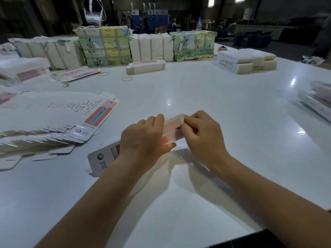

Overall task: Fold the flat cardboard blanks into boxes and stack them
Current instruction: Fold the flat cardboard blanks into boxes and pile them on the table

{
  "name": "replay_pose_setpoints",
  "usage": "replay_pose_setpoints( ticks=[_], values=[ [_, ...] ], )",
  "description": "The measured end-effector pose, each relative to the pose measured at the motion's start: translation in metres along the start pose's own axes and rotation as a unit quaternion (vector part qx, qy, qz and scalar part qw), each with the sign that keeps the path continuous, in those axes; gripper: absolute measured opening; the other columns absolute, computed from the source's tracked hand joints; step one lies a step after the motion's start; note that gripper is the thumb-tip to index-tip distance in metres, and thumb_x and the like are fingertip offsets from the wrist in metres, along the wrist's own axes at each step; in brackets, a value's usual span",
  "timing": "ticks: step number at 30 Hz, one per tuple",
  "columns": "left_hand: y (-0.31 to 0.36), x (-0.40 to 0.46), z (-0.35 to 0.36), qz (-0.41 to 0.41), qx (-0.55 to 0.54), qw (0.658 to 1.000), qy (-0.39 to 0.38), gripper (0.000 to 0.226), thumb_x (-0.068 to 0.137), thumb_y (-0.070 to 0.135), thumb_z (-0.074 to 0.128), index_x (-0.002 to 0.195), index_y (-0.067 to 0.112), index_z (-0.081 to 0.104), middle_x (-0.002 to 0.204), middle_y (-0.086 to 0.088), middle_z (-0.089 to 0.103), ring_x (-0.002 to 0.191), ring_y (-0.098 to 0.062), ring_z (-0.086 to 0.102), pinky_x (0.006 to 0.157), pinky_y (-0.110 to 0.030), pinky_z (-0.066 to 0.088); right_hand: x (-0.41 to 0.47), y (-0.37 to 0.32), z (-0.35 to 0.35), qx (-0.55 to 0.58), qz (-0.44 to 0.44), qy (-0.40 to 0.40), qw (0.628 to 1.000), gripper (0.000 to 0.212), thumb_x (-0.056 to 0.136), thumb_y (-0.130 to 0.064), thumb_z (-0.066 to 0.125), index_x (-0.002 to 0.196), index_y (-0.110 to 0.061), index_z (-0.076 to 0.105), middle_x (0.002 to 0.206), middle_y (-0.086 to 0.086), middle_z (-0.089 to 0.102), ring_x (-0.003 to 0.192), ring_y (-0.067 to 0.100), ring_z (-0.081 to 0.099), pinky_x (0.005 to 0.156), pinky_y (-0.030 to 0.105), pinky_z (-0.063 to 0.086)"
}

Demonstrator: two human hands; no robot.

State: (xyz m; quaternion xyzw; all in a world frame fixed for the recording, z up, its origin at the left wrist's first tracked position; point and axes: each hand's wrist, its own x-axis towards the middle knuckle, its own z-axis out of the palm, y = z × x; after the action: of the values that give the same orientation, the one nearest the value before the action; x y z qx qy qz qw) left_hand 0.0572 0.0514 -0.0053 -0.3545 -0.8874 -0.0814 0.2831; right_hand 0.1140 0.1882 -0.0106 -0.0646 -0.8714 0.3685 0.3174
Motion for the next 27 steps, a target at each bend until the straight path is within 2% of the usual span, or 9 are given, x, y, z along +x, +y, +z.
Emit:
replay_pose_setpoints(
  ticks=[6, 10, 13, 16, 18, 20, 22, 24, 27],
  values=[
    [0.006, 0.0, 0.001, -0.008, 0.018, 1.0, 0.021, 0.06, 0.053, 0.05, 0.085, 0.087, 0.005, 0.064, 0.064, -0.007, 0.061, 0.048, -0.026, 0.056, 0.046, -0.024, 0.028, -0.001, 0.001, 0.003, -0.043, -0.031, 0.018, 0.998, 0.018, 0.089, -0.007, 0.052, 0.08, -0.015, 0.066, 0.072, -0.009, 0.041, 0.064, 0.008, 0.046, 0.059, 0.009, 0.032],
    [-0.006, -0.002, 0.004, -0.035, 0.016, 0.999, -0.027, 0.063, 0.072, 0.063, 0.066, 0.111, 0.016, 0.052, 0.094, 0.0, 0.064, 0.07, -0.02, 0.057, 0.056, -0.026, 0.038, 0.0, 0.001, 0.002, -0.009, -0.01, -0.026, 1.0, 0.023, 0.088, -0.009, 0.053, 0.1, -0.019, 0.07, 0.079, -0.01, 0.048, 0.071, 0.003, 0.048, 0.067, 0.011, 0.037],
    [-0.018, -0.002, 0.0, -0.047, -0.022, 0.997, -0.057, 0.058, 0.074, 0.065, 0.061, 0.111, 0.022, 0.048, 0.099, 0.004, 0.064, 0.074, -0.019, 0.057, 0.061, -0.027, 0.044, 0.001, 0.001, 0.001, 0.023, -0.016, -0.099, 0.995, 0.061, 0.084, -0.013, 0.055, 0.142, -0.021, 0.042, 0.123, -0.003, 0.047, 0.107, 0.006, 0.046, 0.092, 0.017, 0.039],
    [-0.017, -0.002, 0.0, -0.026, -0.051, 0.994, -0.089, 0.058, 0.074, 0.063, 0.063, 0.113, 0.023, 0.048, 0.098, 0.005, 0.064, 0.077, -0.02, 0.059, 0.067, -0.03, 0.047, 0.001, 0.004, 0.003, -0.071, -0.111, -0.196, 0.972, 0.084, 0.078, -0.014, 0.063, 0.151, -0.023, 0.021, 0.152, -0.001, 0.022, 0.136, 0.014, 0.017, 0.109, 0.027, 0.028],
    [-0.016, -0.001, 0.003, -0.017, -0.067, 0.991, -0.115, 0.064, 0.073, 0.062, 0.064, 0.12, 0.022, 0.049, 0.103, 0.004, 0.063, 0.087, -0.019, 0.061, 0.074, -0.033, 0.049, 0.002, 0.008, 0.002, -0.148, -0.172, -0.207, 0.952, 0.079, 0.081, -0.022, 0.067, 0.149, -0.018, 0.027, 0.15, 0.002, 0.033, 0.136, 0.023, 0.023, 0.107, 0.04, 0.032],
    [-0.016, 0.0, 0.005, 0.013, -0.079, 0.992, -0.097, 0.073, 0.073, 0.056, 0.069, 0.128, 0.013, 0.05, 0.116, -0.006, 0.062, 0.102, -0.025, 0.06, 0.09, -0.039, 0.047, 0.007, 0.01, -0.003, -0.224, -0.193, -0.193, 0.936, 0.075, 0.084, -0.039, 0.065, 0.148, -0.018, 0.031, 0.143, 0.001, 0.044, 0.129, 0.025, 0.035, 0.099, 0.043, 0.037],
    [-0.017, 0.002, 0.001, 0.037, -0.064, 0.997, -0.015, 0.077, 0.074, 0.047, 0.074, 0.131, 0.002, 0.05, 0.128, -0.017, 0.057, 0.117, -0.035, 0.053, 0.101, -0.052, 0.04, 0.017, 0.015, -0.016, -0.274, -0.168, -0.155, 0.934, 0.074, 0.085, -0.042, 0.061, 0.149, -0.022, 0.028, 0.138, 0.0, 0.047, 0.123, 0.025, 0.039, 0.096, 0.04, 0.039],
    [-0.016, 0.003, -0.005, 0.03, -0.064, 0.995, 0.063, 0.067, 0.08, 0.044, 0.067, 0.129, 0.002, 0.053, 0.131, -0.018, 0.055, 0.121, -0.037, 0.049, 0.101, -0.054, 0.037, 0.034, 0.022, -0.042, -0.264, -0.109, -0.095, 0.953, 0.071, 0.087, -0.043, 0.059, 0.148, -0.023, 0.029, 0.134, 0.003, 0.051, 0.117, 0.025, 0.042, 0.09, 0.038, 0.039],
    [-0.015, 0.0, 0.0, 0.011, -0.091, 0.995, 0.048, 0.049, 0.082, 0.037, 0.059, 0.118, 0.003, 0.063, 0.122, -0.016, 0.061, 0.114, -0.036, 0.055, 0.093, -0.051, 0.043, 0.059, 0.048, -0.106, -0.253, -0.035, 0.026, 0.966, 0.062, 0.088, -0.042, 0.06, 0.143, -0.02, 0.04, 0.124, 0.013, 0.059, 0.105, 0.031, 0.049, 0.08, 0.038, 0.039]
  ],
)
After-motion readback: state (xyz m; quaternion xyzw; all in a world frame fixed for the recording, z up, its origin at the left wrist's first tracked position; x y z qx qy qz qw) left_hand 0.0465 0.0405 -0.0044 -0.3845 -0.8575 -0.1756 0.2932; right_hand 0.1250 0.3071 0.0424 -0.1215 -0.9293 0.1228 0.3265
